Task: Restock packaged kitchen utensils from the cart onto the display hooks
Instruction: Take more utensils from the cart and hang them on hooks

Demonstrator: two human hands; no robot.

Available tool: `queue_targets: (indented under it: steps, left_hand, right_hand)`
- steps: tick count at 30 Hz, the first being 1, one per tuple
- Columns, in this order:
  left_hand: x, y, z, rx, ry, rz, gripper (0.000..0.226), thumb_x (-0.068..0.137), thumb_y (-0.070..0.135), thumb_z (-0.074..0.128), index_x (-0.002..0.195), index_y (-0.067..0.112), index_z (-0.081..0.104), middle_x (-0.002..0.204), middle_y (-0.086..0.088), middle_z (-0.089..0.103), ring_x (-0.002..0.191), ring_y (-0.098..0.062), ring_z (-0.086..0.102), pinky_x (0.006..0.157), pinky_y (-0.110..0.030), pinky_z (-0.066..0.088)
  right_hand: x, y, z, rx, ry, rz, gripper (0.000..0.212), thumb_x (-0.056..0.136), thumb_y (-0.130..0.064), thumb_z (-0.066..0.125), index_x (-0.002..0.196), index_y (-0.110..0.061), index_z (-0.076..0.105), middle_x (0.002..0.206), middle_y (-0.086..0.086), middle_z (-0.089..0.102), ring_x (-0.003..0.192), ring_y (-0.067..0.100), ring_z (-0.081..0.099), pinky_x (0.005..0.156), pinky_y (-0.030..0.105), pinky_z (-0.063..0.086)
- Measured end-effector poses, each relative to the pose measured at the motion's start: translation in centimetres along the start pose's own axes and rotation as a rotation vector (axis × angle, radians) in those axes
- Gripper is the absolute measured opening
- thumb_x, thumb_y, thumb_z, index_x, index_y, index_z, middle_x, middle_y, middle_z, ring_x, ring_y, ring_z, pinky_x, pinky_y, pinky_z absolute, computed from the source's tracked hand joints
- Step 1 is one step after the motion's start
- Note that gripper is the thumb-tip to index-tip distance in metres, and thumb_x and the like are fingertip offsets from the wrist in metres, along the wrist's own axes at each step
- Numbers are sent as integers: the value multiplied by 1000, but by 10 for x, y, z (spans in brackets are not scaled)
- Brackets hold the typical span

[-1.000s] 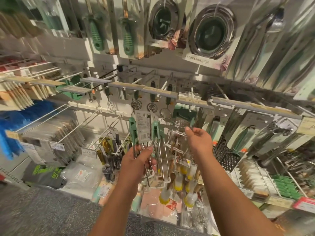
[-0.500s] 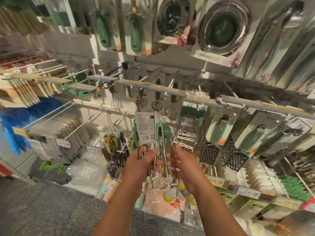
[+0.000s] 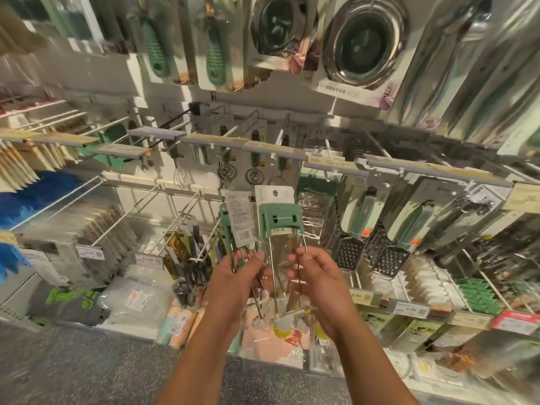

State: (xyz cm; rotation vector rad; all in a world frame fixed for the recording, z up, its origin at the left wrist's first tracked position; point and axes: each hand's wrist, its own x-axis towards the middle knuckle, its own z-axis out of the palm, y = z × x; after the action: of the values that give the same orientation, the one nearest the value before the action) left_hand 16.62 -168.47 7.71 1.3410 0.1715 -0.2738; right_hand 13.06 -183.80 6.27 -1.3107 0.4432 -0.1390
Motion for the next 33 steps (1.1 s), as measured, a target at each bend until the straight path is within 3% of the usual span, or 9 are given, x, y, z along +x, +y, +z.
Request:
queue_targets:
  steps: [3, 6, 9, 11, 18, 22, 29, 33]
  left_hand:
    - [0, -1, -3, -16, 1, 9, 16, 94, 28, 73, 108, 21, 69, 80, 3, 78, 67, -12, 72, 61, -29, 54]
    - [-1, 0, -6, 2, -7, 17, 19, 93, 32, 72, 110, 22, 69, 89, -1, 80, 80, -15, 75, 71, -34, 54]
    - [-3, 0, -7, -25, -23, 3, 20, 94, 29, 72, 111, 18, 68, 94, -8, 80, 75, -12, 74, 62, -24, 53]
    - [-4, -1, -7, -25, -30, -6, 22, 95, 28, 72, 113, 16, 68, 94, -10, 80, 73, -12, 73, 58, -20, 53]
    - [-4, 1, -4, -4, -54, -8, 21, 95, 24, 71, 113, 12, 68, 93, -12, 79, 70, -12, 72, 54, -17, 52]
    - [0, 3, -3, 9, -52, 7, 18, 96, 21, 71, 108, 9, 68, 79, -6, 75, 66, -12, 71, 53, -17, 52]
    - [8, 4, -5, 54, -25, 34, 16, 93, 26, 74, 104, 15, 69, 70, 1, 73, 70, -14, 73, 73, -32, 51]
    - [12, 3, -4, 80, -28, 45, 17, 91, 29, 76, 100, 16, 71, 74, -3, 74, 74, -16, 72, 78, -36, 52]
  right_hand:
    - [-8, -2, -7, 11, 35, -37, 17, 107, -14, 51, 120, -18, 61, 108, 3, 78, 76, 16, 68, 59, 27, 55]
    - [-14, 0, -13, -17, 89, -81, 22, 106, -16, 54, 125, -22, 64, 109, -1, 78, 82, 14, 70, 70, 31, 54]
    - [-19, 4, -18, -19, 176, -177, 23, 105, -15, 56, 122, -24, 68, 112, 0, 78, 88, 20, 69, 75, 37, 53]
    - [-21, 4, -19, -4, 238, -228, 24, 104, -14, 57, 120, -27, 69, 112, -2, 78, 89, 18, 70, 76, 34, 54]
    - [-15, -6, -18, 59, 391, -262, 25, 103, -11, 59, 112, -33, 68, 105, -7, 77, 86, 11, 67, 71, 25, 49]
    - [-11, -9, -14, 85, 424, -284, 26, 102, -10, 60, 108, -35, 66, 111, -4, 74, 90, 11, 66, 73, 23, 50]
    - [5, -3, -8, 59, 483, -281, 23, 101, -16, 65, 112, -35, 67, 117, -2, 73, 109, 21, 69, 95, 42, 56]
    - [23, -15, -7, 61, 451, -237, 21, 101, -18, 65, 119, -30, 66, 116, -4, 70, 112, 21, 67, 96, 40, 54]
